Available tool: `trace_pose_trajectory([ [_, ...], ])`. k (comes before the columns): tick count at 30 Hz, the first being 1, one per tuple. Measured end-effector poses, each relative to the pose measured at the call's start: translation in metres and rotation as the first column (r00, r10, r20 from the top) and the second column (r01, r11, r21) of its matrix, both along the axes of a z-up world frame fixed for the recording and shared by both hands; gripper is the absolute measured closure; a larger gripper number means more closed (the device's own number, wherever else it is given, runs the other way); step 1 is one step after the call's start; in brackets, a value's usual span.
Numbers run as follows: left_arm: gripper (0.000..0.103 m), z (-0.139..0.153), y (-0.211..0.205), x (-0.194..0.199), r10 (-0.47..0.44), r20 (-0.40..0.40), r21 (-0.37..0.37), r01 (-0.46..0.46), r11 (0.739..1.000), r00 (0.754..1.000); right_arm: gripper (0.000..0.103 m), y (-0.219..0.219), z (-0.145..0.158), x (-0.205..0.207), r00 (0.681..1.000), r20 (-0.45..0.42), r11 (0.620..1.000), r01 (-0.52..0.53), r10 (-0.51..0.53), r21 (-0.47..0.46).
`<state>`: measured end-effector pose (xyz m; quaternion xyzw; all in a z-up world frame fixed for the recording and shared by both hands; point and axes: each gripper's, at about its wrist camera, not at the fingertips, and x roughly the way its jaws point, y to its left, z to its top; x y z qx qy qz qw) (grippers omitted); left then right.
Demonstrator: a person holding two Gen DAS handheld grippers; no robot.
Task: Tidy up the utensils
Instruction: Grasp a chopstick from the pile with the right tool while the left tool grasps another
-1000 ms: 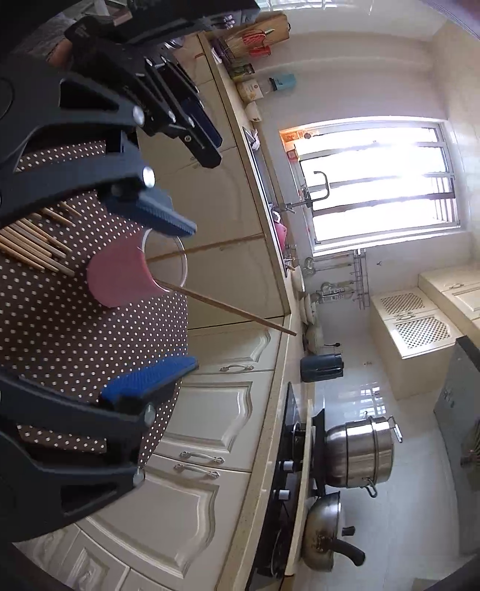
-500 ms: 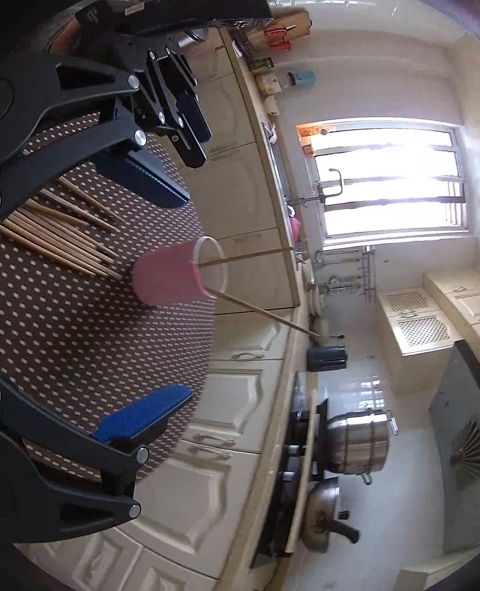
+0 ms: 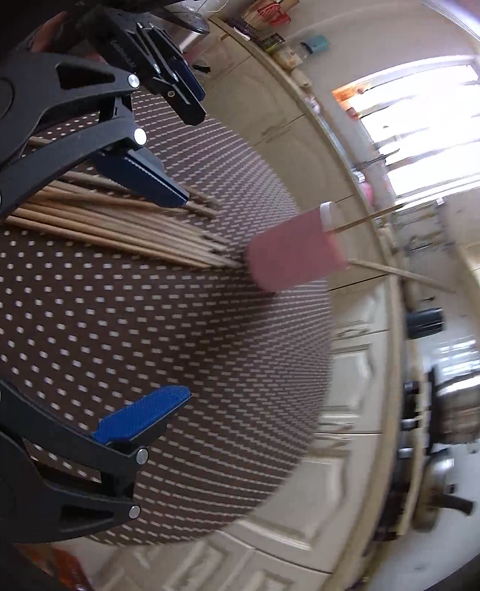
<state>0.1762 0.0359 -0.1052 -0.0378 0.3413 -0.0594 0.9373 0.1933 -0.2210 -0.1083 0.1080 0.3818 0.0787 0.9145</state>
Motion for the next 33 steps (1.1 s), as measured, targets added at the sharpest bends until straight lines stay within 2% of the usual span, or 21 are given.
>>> trace_pose_trajectory([
  [8,0.045,-0.035,0.005,0.002,0.025,-0.145,0.029,-0.021,0.999,0.989,0.008,0.015,-0.031,0.004,0.993,-0.119,0.996,0.012,-0.022,-0.089],
  [11,0.045,-0.038,0.005,0.003,0.021,-0.156,0.022,-0.018,1.0,0.987,0.008,0.022,-0.038,0.007,0.99,-0.143,0.994,-0.009,-0.006,-0.105],
  [17,0.045,-0.035,-0.005,0.007,-0.021,-0.156,0.024,0.025,0.999,0.987,0.008,0.034,-0.042,0.01,0.988,-0.156,0.98,-0.014,-0.018,-0.201],
  [19,0.045,-0.035,-0.01,0.01,-0.032,-0.166,0.023,0.037,0.999,0.986,0.012,0.037,-0.044,0.01,0.987,-0.157,0.976,-0.015,-0.02,-0.218],
  [22,0.045,-0.037,-0.017,0.015,-0.047,-0.183,0.026,0.052,0.998,0.982,0.028,0.042,-0.042,0.011,0.988,-0.152,0.973,-0.027,-0.009,-0.231],
  [24,0.045,-0.039,-0.023,0.018,-0.052,-0.191,0.029,0.059,0.998,0.98,0.062,0.045,-0.04,0.014,0.99,-0.137,0.964,-0.014,-0.023,-0.265],
  [28,0.044,-0.045,-0.029,0.026,-0.04,-0.211,0.053,0.052,0.997,0.977,0.09,0.039,-0.039,0.014,0.991,-0.132,0.968,-0.006,-0.027,-0.249],
  [29,0.044,-0.046,-0.032,0.027,-0.03,-0.212,0.075,0.047,0.996,0.977,0.094,0.037,-0.039,0.014,0.991,-0.132,0.971,-0.006,-0.027,-0.24],
  [32,0.044,-0.048,-0.04,0.03,-0.014,-0.208,0.131,0.042,0.99,0.978,0.096,0.028,-0.038,0.014,0.991,-0.13,0.981,-0.009,-0.016,-0.191],
  [33,0.048,-0.048,-0.041,0.031,-0.011,-0.202,0.139,0.04,0.989,0.979,0.097,0.026,-0.039,0.013,0.992,-0.128,0.984,-0.008,-0.015,-0.176],
])
